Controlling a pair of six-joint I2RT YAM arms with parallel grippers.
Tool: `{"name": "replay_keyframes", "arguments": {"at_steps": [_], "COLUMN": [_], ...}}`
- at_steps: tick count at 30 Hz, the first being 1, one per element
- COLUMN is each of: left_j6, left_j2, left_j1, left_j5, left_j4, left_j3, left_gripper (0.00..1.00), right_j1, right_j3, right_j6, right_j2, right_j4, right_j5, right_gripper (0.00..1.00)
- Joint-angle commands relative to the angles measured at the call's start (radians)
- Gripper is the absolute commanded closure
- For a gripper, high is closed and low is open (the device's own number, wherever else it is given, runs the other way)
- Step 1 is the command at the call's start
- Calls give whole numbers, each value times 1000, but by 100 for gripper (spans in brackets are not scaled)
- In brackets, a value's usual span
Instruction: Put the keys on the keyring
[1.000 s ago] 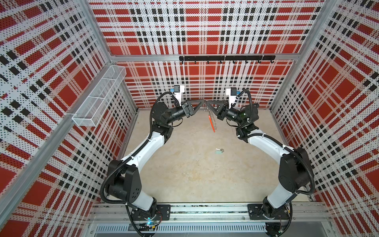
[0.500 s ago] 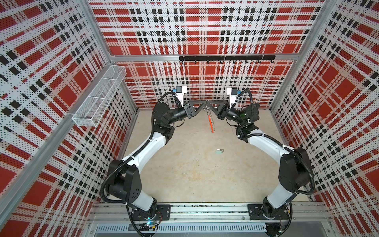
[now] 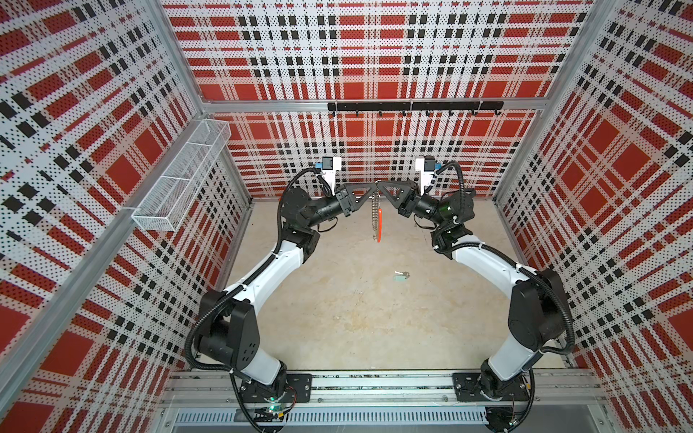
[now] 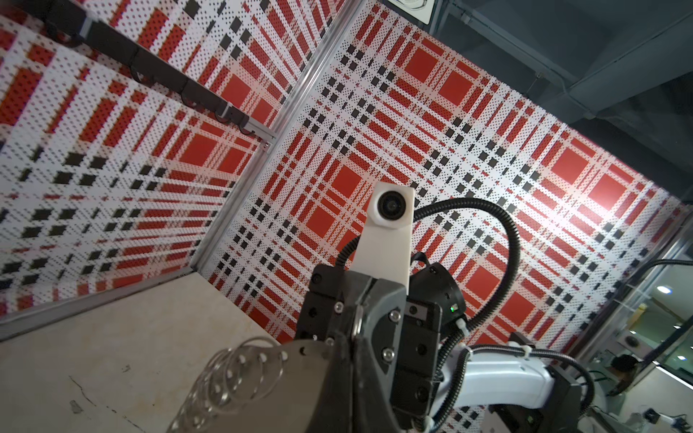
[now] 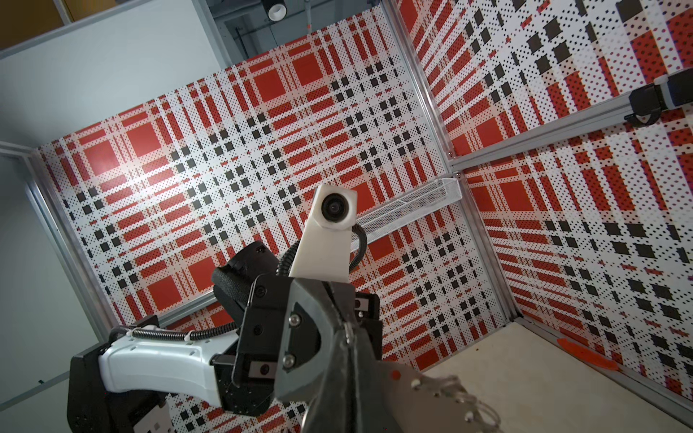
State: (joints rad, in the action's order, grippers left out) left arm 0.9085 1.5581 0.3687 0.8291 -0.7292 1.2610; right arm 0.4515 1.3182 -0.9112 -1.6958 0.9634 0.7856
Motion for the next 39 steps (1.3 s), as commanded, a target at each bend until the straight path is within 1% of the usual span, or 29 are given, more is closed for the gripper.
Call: {"name": "replay_keyframes", "arguments": {"at_steps": [1, 6, 7, 8, 9, 11, 12, 14, 15, 18, 19, 20, 22, 24, 27, 29, 30, 34, 38, 39], "left_j6": [4, -1, 0, 1, 4, 9, 14, 22, 27, 34, 37, 38, 38, 38, 39, 40, 41, 41, 40, 38], "left_j2": [7, -10, -10, -13, -12, -15, -17, -18, -18, -18, -18, -20, -25, -30, -32, -30, -29, -29, -29, -29], "left_j1": [13, 9, 8, 7, 5, 4, 3, -1, -4, -9, -10, -10, -11, -14, -16, -16, -16, -16, -16, -16], "left_j5": [17, -22, -27, -29, -33, -41, -45, -54, -57, -62, -62, -62, -66, -70, -72, -71, -71, -70, -71, -69], "left_j4": [-24, -30, -31, -33, -35, -40, -45, -56, -60, -67, -68, -70, -69, -73, -73, -73, -73, -72, -73, -73], "left_j3": [-7, -29, -32, -33, -34, -36, -38, -44, -45, -48, -51, -51, -55, -61, -60, -57, -57, -57, -63, -65], "left_gripper": [100, 100, 100, 100, 100, 100, 100, 100, 100, 100, 100, 100, 100, 100, 100, 100, 100, 100, 100, 100], "right_j1": [33, 32, 32, 32, 29, 25, 23, 23, 24, 23, 24, 22, 21, 17, 13, 9, 6, -15, -35, -41], "right_j3": [35, 23, 19, 18, 16, 11, 8, 4, 3, 2, 0, -1, -5, -8, -6, -6, -8, -24, -48, -60], "right_j6": [2, 31, 41, 48, 48, 43, 39, 34, 31, 16, 16, 16, 21, 23, 23, 25, 26, 35, 45, 45], "right_j2": [-18, 4, 9, 12, 15, 18, 19, 20, 21, 18, 17, 18, 22, 25, 27, 30, 32, 53, 71, 75], "right_j4": [20, -21, -34, -41, -44, -41, -36, -28, -24, -11, -12, -14, -16, -15, -12, -14, -15, -23, -46, -45], "right_j5": [24, 5, 1, -3, -4, -6, -3, -4, -4, -2, -1, -2, -5, -6, -6, -6, -10, -18, -27, -33], "right_gripper": [100, 99, 97, 94, 88, 71, 69, 71, 75, 95, 97, 96, 85, 83, 77, 67, 65, 61, 61, 63]}}
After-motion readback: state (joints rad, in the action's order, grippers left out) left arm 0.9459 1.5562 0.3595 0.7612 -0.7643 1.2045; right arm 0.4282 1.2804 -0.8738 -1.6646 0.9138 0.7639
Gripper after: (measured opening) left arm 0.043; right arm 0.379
